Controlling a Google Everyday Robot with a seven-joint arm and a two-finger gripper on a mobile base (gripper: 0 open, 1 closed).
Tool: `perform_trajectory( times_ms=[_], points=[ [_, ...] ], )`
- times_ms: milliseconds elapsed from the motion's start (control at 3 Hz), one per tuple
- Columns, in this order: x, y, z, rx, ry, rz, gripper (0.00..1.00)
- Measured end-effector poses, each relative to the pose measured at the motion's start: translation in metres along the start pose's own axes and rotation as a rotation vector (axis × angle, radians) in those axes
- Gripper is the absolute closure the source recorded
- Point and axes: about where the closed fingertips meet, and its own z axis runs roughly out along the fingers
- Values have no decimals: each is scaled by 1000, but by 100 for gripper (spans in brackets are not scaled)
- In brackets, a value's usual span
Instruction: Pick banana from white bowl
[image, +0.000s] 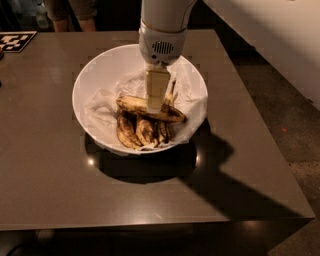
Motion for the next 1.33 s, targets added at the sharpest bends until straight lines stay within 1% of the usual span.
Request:
perform_trajectory(
  times_ms=[333,667,1000,1333],
  points=[
    [-8,-1,13,-44,-29,-2,32],
    [-11,1,28,-97,-64,4,36],
    [-9,2,41,-142,-94,13,36],
    [-6,2,49,-162,-107,6,56]
  ],
)
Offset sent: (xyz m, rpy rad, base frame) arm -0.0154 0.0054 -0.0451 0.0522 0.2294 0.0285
